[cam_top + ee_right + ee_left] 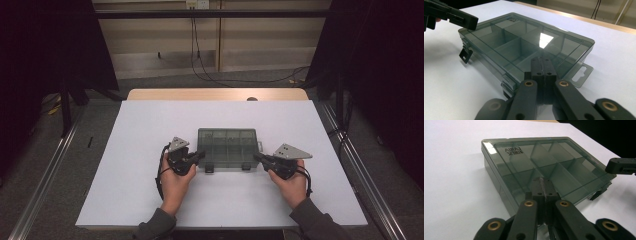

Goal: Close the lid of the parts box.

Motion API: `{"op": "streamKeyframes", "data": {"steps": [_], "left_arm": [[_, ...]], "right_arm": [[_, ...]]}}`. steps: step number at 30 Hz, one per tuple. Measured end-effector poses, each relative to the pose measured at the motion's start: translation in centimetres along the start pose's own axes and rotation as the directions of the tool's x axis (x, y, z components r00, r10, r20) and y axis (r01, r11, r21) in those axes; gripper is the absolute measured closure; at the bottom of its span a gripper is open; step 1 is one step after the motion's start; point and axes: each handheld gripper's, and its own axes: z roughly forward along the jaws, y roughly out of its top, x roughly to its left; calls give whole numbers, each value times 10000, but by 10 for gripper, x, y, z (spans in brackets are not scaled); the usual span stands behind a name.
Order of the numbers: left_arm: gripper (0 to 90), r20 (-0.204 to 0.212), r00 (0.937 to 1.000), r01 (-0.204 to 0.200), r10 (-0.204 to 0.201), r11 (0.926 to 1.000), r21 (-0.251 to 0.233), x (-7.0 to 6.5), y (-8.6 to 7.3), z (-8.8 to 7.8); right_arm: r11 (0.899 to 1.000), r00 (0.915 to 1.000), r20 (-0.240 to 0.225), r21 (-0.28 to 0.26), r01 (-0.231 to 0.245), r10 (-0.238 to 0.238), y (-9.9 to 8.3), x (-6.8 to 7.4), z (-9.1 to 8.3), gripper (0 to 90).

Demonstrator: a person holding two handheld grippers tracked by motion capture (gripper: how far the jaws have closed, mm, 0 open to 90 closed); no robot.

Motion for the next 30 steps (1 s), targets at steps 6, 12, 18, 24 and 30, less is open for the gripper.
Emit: {"op": "streamKeyframes", "data": {"steps": [6,12,18,24,30], "left_arm": [[900,-36,10000,-71,71,10000,-40,-1,-1,0],[900,-27,10000,-86,85,9999,-106,0,-2,0],[900,81,9999,-81,82,9999,-108,0,-1,0],[900,189,9997,-123,125,9999,-85,1,2,1],[863,273,9994,-198,205,9995,-249,1,8,-2]], "right_arm": [[9999,10000,29,-96,-84,85,-1,0,1,900],[9998,9998,-94,-153,-151,150,-1,-1,3,900],[9999,9999,-26,-28,-144,144,1,0,3,900],[9997,9997,-30,-52,-255,255,2,-2,2,900],[9991,9995,-51,-285,-326,324,8,-4,-2,883]]}}
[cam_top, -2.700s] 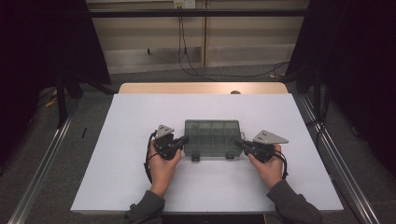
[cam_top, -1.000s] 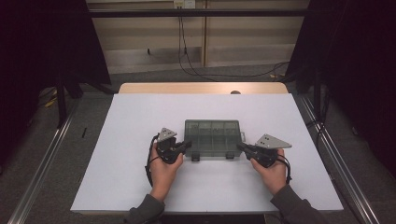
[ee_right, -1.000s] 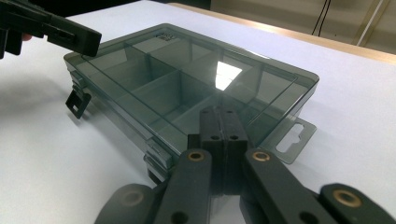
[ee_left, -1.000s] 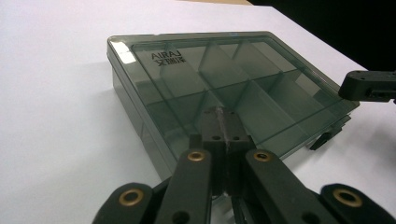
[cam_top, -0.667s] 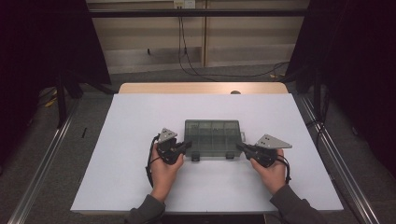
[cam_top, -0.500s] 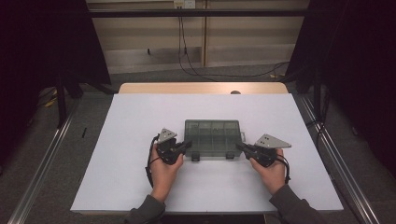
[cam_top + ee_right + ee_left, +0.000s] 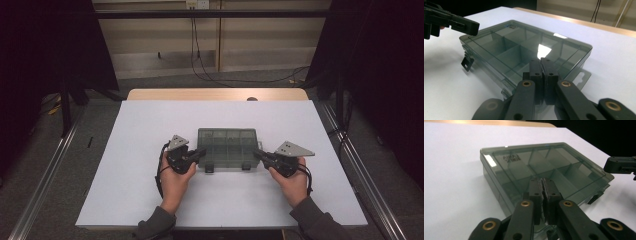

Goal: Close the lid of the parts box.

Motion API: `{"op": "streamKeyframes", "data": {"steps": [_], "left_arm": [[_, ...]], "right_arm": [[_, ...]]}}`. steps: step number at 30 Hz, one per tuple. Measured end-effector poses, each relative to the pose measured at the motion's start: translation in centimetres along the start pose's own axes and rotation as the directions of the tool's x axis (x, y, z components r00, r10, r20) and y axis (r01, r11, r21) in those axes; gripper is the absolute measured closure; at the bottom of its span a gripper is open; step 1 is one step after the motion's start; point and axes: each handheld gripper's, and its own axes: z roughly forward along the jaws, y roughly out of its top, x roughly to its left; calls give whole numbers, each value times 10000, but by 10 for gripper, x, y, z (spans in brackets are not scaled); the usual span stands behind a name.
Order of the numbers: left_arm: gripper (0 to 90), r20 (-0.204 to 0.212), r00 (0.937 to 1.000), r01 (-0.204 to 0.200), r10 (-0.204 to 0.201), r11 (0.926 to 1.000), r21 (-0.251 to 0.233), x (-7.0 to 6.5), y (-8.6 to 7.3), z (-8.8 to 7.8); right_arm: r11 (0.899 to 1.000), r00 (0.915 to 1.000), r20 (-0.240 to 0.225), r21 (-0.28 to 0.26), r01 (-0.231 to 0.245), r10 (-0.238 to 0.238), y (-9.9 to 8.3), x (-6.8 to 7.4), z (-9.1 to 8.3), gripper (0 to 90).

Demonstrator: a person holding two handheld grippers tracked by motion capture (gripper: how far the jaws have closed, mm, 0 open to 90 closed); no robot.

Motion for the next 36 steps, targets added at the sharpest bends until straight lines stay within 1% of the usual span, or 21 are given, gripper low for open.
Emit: {"op": "streamKeyframes", "data": {"steps": [2,5,6,7,10,11,13,14,16,19,22,25,26,27,28,30,32,33,34,35,36], "left_arm": [[859,5,10000,-42,42,10000,-15,-1,3,-1],[853,14,10000,-85,85,10000,-52,-2,5,-2],[845,-43,10000,-20,20,9999,-122,-2,5,-3],[835,37,10000,-35,35,10000,-82,-2,5,-3],[826,76,10000,-48,48,10000,-49,-1,5,-4],[815,46,10000,-44,45,10000,-85,-1,5,-5],[775,94,9998,-179,181,9997,-176,0,5,-6],[755,118,9998,-160,164,9995,-279,0,6,-7],[708,144,9995,-270,275,9989,-380,1,7,-10],[611,355,9985,-394,419,9970,-669,2,11,-15],[468,302,9973,-638,667,9941,-875,2,13,-20],[369,321,9950,-910,946,9907,-1012,2,13,-26],[330,400,9947,-899,946,9902,-1072,3,13,-28],[293,419,9943,-941,985,9909,-965,3,14,-30],[261,400,9944,-933,977,9906,-1004,4,13,-32],[218,363,9939,-1000,1041,9897,-1026,6,13,-37],[166,512,9930,-1000,1068,9876,-1211,9,12,-42],[143,507,9924,-1051,1121,9868,-1230,11,12,-45],[124,538,9929,-981,1059,9864,-1316,12,11,-47],[105,566,9917,-1079,1156,9863,-1248,14,11,-50],[90,723,9912,-1001,1107,9856,-1364,14,10,-53]], "right_arm": [[10000,10000,11,-29,80,-80,2,-1,-1,876],[10000,10000,-18,-29,51,-51,3,-1,-1,864],[10000,10000,-75,-34,48,-48,4,-1,-2,855],[10000,10000,-12,-33,19,-19,4,0,-1,849],[10000,9999,-110,12,46,-46,6,1,-3,831],[10000,9999,-115,-10,25,-25,7,2,-3,811],[10000,9999,-170,21,-28,29,8,2,-4,760],[10000,9997,-230,-53,-4,3,9,2,-5,728],[10000,9998,-179,-70,48,-49,10,1,-7,670],[9999,9996,-277,-77,-88,86,11,-1,-11,574],[9999,9992,-383,-64,-146,143,10,-2,-16,481],[9997,9990,-409,-147,-213,207,9,-5,-22,396],[9994,9988,-425,-193,-271,263,8,-6,-24,373],[9992,9986,-425,-249,-311,300,8,-7,-26,355],[9993,9990,-361,-257,-269,259,8,-7,-28,338],[9991,9988,-396,-302,-303,291,8,-9,-32,302],[9992,9992,-327,-329,-228,217,9,-9,-37,268],[9990,9992,-361,-388,-212,198,9,-9,-39,246],[9988,9991,-369,-443,-201,185,9,-9,-41,224],[9987,9991,-382,-464,-209,192,9,-9,-43,201],[9984,9990,-384,-500,-266,247,9,-9,-45,178]]}}
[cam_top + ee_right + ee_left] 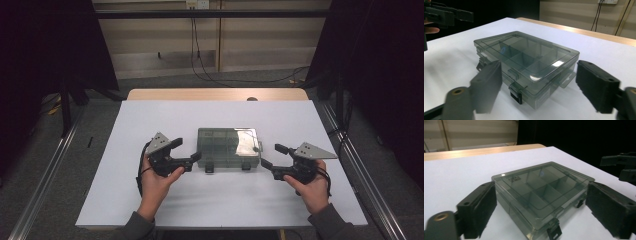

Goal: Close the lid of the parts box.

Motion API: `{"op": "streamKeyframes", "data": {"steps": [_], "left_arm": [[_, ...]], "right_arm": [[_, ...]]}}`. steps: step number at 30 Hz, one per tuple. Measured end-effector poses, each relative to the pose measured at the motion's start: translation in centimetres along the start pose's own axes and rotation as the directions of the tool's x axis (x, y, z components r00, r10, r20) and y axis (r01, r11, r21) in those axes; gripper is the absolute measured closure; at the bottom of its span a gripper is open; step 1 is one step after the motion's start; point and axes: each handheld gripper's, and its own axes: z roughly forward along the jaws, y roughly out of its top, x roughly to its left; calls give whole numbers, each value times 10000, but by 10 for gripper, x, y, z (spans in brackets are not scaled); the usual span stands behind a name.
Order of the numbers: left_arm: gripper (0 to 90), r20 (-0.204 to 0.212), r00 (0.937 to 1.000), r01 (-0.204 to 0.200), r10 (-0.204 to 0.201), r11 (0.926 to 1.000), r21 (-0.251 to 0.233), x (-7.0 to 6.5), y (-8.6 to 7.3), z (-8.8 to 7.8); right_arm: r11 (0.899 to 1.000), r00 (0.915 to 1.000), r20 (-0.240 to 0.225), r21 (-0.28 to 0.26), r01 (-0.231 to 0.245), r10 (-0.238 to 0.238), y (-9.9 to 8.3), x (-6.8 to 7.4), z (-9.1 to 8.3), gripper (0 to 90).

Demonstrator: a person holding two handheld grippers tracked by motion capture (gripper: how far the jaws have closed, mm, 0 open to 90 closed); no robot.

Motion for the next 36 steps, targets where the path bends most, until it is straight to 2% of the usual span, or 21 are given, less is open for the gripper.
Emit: {"op": "streamKeyframes", "data": {"steps": [6,7,12,14,15,17,18,19,20,21,26,28,36], "left_arm": [[46,180,9996,-193,198,9994,-289,5,-2,-15],[44,182,9994,-289,292,9995,-137,5,-2,-17],[35,112,9992,-380,384,9989,-268,6,-4,-25],[35,179,9983,-543,549,9980,-336,9,-4,-30],[35,135,9988,-469,475,9982,-373,9,-4,-32],[35,9,9977,-684,685,9969,-378,11,-4,-37],[35,76,9985,-544,549,9967,-604,11,-4,-38],[35,79,9985,-530,536,9966,-634,12,-4,-41],[34,135,9977,-648,658,9961,-596,13,-4,-44],[32,-48,9984,-567,565,9963,-652,13,-4,-46],[32,-105,9986,-532,526,9959,-730,20,-4,-57],[32,-52,9992,-388,385,9956,-848,22,-6,-60],[32,-105,9976,-685,679,9950,-732,25,-9,-70]], "right_arm": [[9999,9999,-61,-118,-96,95,-2,-2,-14,104],[9999,9999,-114,-102,-72,71,-3,-3,-17,96],[9997,9999,-108,-197,-115,113,-4,-9,-30,49],[9997,9999,61,-215,-103,104,-6,-11,-34,28],[9997,9999,71,-200,-114,116,-7,-12,-36,27],[9998,9997,204,-174,-103,106,-8,-14,-40,27],[9998,9996,264,-205,-87,92,-9,-14,-42,27],[9998,9997,247,-183,-77,81,-10,-15,-44,25],[9999,9996,273,-155,-70,74,-10,-16,-46,24],[9998,9994,331,-166,-115,120,-11,-16,-47,24],[9999,9990,413,-90,-141,145,-14,-19,-53,24],[9999,9990,436,-65,-81,84,-15,-20,-54,24],[9999,9989,451,59,-118,115,-20,-23,-61,28]]}}
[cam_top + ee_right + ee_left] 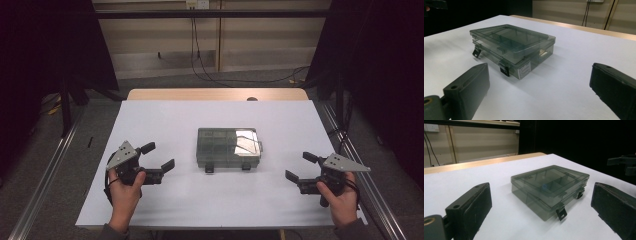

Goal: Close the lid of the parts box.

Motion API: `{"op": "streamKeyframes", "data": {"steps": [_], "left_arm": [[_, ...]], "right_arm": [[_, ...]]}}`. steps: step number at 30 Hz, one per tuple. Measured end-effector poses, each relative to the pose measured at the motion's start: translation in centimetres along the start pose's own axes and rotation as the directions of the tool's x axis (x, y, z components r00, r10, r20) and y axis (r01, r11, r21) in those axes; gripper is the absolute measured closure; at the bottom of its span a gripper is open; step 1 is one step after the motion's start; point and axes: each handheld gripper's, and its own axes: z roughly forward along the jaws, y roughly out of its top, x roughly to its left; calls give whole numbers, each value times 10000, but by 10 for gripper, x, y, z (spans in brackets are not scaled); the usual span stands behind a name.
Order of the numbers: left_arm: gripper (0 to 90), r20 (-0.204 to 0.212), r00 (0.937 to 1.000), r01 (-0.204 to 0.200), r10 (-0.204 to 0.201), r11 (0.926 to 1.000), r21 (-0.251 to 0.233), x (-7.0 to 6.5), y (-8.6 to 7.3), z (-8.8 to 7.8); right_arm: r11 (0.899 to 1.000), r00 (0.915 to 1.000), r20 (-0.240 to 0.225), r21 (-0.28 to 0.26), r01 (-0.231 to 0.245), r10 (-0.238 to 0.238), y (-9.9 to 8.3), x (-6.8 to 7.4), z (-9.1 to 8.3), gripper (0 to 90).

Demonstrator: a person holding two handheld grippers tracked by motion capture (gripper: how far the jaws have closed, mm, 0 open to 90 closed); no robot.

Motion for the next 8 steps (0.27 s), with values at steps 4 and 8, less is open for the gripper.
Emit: {"op": "streamKeyframes", "data": {"steps": [4,8], "left_arm": [[32,-61,10000,-40,40,10000,-40,2,0,-6],[34,-149,9999,-39,37,9999,-94,6,-2,-10]], "right_arm": [[9999,10000,-5,-116,-74,74,-1,-2,-3,34],[9998,9999,-68,-144,-97,96,-2,-4,-3,36]]}}
